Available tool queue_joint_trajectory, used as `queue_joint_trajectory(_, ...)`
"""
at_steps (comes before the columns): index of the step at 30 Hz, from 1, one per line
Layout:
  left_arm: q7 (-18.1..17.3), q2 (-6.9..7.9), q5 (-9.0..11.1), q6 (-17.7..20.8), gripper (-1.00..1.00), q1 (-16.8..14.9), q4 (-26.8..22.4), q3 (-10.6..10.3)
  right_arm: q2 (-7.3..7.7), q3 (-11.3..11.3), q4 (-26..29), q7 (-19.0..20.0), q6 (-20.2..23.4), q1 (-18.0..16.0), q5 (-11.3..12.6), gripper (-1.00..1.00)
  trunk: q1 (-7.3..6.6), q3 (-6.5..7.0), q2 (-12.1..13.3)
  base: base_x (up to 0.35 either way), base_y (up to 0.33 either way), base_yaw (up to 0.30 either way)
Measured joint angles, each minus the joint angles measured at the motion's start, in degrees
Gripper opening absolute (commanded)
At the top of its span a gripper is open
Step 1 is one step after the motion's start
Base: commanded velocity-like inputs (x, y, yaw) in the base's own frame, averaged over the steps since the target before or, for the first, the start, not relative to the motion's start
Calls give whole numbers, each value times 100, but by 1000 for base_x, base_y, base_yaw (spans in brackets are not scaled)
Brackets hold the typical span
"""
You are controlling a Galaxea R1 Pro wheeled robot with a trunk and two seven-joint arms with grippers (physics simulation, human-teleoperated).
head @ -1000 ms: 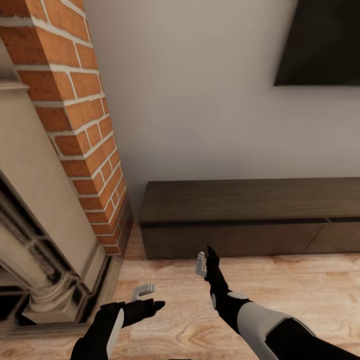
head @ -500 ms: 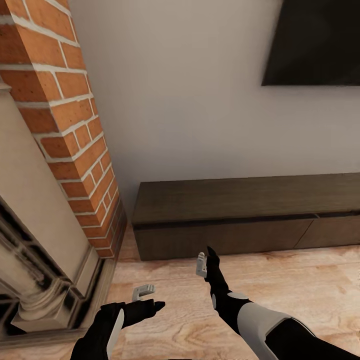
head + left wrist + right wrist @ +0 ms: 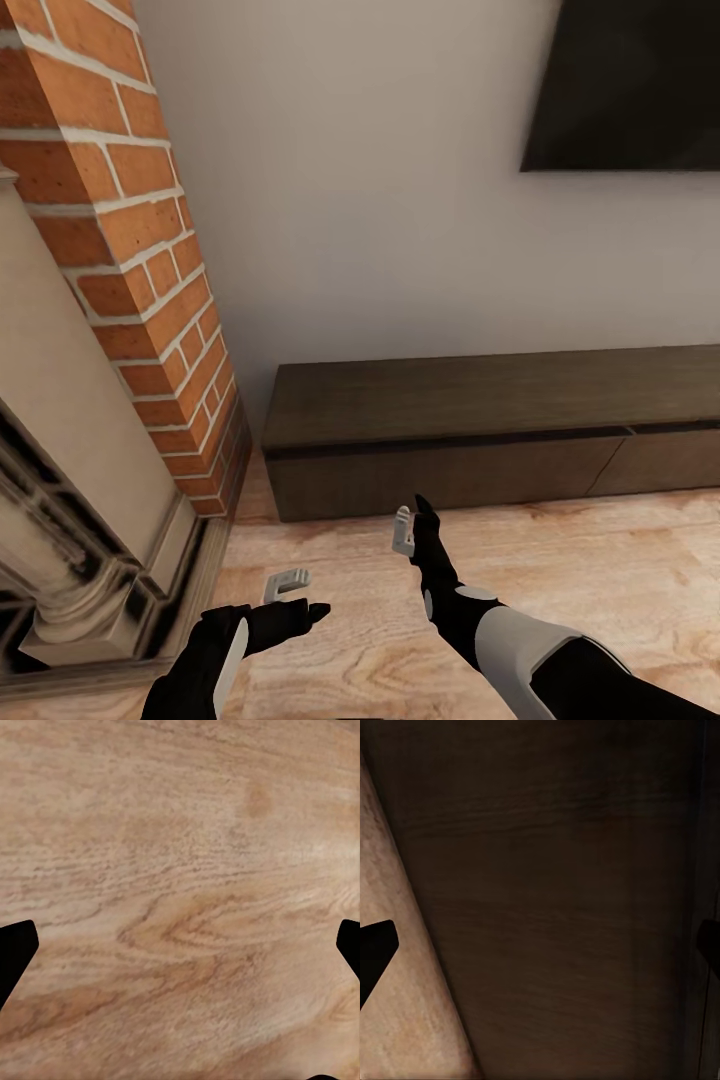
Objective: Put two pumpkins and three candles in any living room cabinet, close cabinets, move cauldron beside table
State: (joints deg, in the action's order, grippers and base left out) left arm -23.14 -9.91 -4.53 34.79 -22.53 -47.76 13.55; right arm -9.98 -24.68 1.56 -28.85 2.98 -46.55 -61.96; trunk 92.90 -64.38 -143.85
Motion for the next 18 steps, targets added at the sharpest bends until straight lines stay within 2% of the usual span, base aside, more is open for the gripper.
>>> queue_joint_trajectory(14, -5, 0, 0, 0, 100, 1, 74, -1, 0, -19, 243, -28, -7, 0, -2, 100, 0, 0, 0, 0, 0, 0)
queue_joint_trajectory(18, -2, 0, 0, -1, 100, -1, 98, -1, 0, -15, 469, -237, -2, 0, -1, 100, 0, 0, 0, 0, 0, 0)
